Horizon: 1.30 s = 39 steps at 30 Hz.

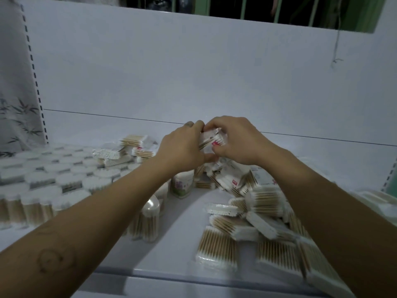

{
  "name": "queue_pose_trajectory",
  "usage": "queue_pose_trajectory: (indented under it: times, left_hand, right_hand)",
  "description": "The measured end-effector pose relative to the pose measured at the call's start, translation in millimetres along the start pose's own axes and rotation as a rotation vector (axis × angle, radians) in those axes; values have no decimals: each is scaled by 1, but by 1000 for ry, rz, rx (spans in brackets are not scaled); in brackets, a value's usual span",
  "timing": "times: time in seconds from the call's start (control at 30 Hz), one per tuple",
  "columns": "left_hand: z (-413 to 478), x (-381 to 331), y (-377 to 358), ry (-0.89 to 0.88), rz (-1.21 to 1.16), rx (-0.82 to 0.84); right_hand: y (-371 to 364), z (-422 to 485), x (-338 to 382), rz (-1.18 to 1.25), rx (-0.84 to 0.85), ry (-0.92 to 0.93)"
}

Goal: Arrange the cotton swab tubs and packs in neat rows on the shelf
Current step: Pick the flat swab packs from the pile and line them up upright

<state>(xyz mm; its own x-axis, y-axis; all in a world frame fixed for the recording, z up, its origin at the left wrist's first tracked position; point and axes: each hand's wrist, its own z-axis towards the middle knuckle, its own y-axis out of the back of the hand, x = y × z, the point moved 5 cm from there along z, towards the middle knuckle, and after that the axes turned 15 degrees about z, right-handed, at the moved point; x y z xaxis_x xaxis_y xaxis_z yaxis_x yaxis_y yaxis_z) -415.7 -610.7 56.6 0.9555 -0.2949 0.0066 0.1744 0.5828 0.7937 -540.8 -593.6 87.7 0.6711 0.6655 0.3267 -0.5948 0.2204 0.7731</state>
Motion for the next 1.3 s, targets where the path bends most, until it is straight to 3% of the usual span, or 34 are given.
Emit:
queue_pose_trajectory:
  times: [0.33, 0.5, 0.7, 0.83, 0.93, 1.13, 1.3]
  left_hand:
    - [-10, 72, 23, 78, -123, -7]
    - [-34, 122, 28, 170, 11, -11]
    - [-70, 178, 39, 262, 206, -51]
    - [-95, 193, 18, 258, 392, 227]
    - [-106, 196, 12, 282, 391, 294]
    - [-113, 189, 13, 276, 386, 261]
    - [-99, 157, 20, 141, 361, 155]
  right_hand:
    - [-35, 33, 30, 225, -178, 231]
    - [-74, 55, 53, 281, -132, 297]
    - [-126, 61, 86, 131, -213, 561]
    - [-161, 56, 85, 75, 121, 405]
    - [-154, 54, 78, 220, 262, 244]
    - [-136, 42, 66, 298, 94, 160]
    - [-122, 28, 45, 240, 56, 54]
